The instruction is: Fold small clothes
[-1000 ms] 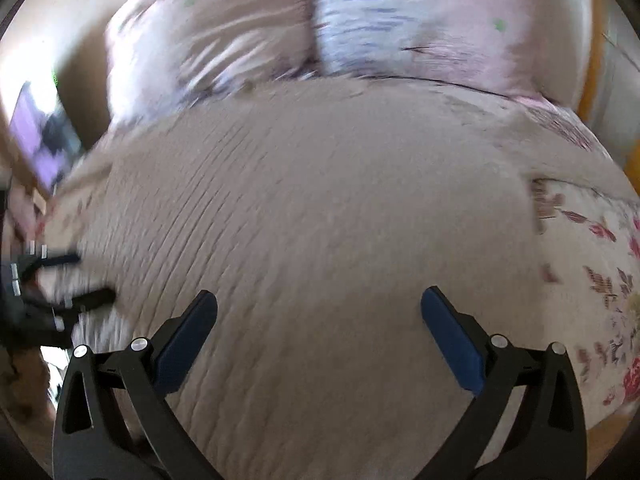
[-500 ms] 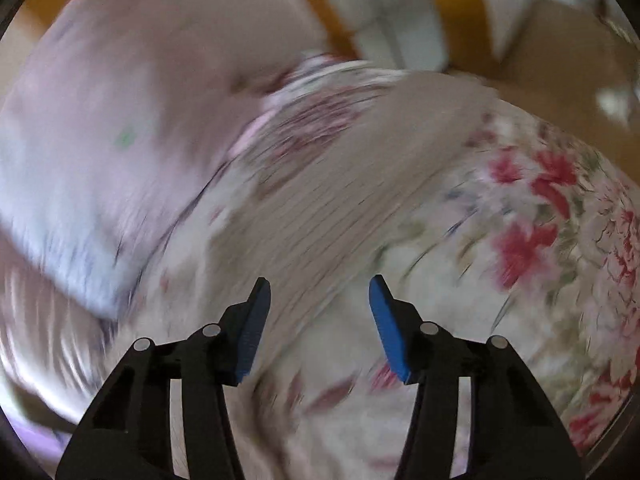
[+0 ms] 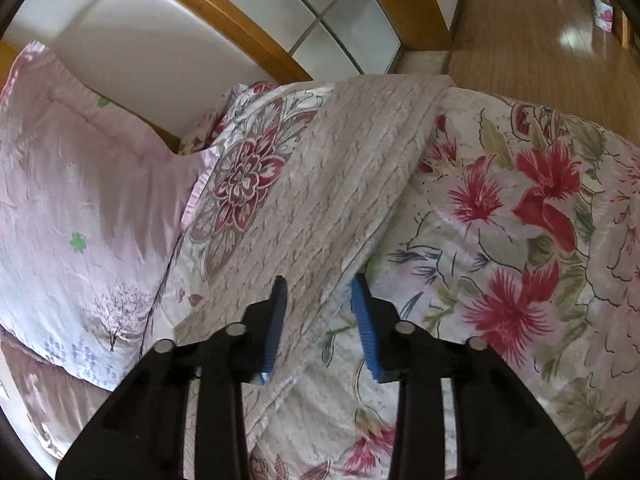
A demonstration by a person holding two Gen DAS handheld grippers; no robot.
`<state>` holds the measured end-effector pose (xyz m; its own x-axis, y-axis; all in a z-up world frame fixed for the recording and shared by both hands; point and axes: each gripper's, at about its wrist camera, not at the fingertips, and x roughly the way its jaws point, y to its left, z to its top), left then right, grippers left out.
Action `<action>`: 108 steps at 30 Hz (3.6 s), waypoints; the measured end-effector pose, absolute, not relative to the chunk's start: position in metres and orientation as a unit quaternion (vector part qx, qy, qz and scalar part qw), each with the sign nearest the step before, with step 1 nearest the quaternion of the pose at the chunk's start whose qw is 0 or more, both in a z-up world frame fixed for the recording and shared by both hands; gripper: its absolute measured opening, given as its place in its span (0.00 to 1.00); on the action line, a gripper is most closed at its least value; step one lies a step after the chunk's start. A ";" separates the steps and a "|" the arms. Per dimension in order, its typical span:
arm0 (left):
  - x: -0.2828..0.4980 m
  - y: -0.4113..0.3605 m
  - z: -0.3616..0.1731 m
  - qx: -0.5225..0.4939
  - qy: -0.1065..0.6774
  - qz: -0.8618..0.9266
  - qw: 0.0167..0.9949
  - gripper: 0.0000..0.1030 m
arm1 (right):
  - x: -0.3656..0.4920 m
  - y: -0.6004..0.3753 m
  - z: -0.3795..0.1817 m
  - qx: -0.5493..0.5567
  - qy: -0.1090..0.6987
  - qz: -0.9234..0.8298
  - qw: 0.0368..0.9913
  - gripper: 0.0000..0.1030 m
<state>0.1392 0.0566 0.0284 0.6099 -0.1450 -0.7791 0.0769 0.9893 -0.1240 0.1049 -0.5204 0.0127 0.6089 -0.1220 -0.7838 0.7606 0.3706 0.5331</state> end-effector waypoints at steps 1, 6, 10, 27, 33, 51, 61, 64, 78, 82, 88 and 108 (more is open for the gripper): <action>0.141 0.056 0.029 -0.040 0.438 -0.066 0.896 0.98 | 0.103 -0.522 0.012 0.481 0.330 -0.293 0.758 0.27; 0.149 0.052 0.031 -0.038 0.435 -0.069 0.897 0.98 | 0.104 -0.526 0.007 0.480 0.317 -0.294 0.763 0.13; 0.155 0.052 0.032 -0.037 0.434 -0.065 0.898 0.98 | 0.105 -0.524 0.013 0.474 0.298 -0.277 0.781 0.10; 0.158 0.067 0.045 -0.126 0.392 -0.108 0.905 0.98 | 0.175 -0.303 0.084 0.273 0.345 0.019 0.898 0.09; 0.157 0.063 0.043 -0.138 0.395 -0.132 0.898 0.98 | 0.194 -0.250 0.033 0.242 0.449 0.040 0.859 0.13; 0.159 0.090 0.032 -0.200 0.416 -0.144 0.875 0.98 | 0.202 -0.303 0.061 0.256 0.375 -0.149 0.878 0.11; 0.164 0.101 0.031 -0.258 0.416 -0.155 0.858 0.93 | 0.227 -0.108 0.075 0.060 0.440 0.160 0.882 0.22; 0.169 0.099 0.026 -0.273 0.425 -0.158 0.849 0.87 | 0.219 -0.108 0.060 0.086 0.465 0.169 0.865 0.42; 0.208 0.088 -0.005 -0.366 0.474 -0.163 0.784 0.73 | 0.140 -0.304 0.020 0.454 0.406 -0.035 0.792 0.45; 0.215 0.093 -0.008 -0.387 0.471 -0.147 0.779 0.62 | 0.134 -0.322 0.013 0.490 0.371 -0.056 0.787 0.44; 0.229 0.091 -0.010 -0.416 0.475 -0.152 0.760 0.54 | 0.135 -0.329 0.009 0.501 0.344 -0.077 0.790 0.35; 0.249 0.080 -0.009 -0.321 0.500 -0.144 0.791 0.08 | 0.122 -0.326 0.011 0.470 0.330 -0.103 0.812 0.08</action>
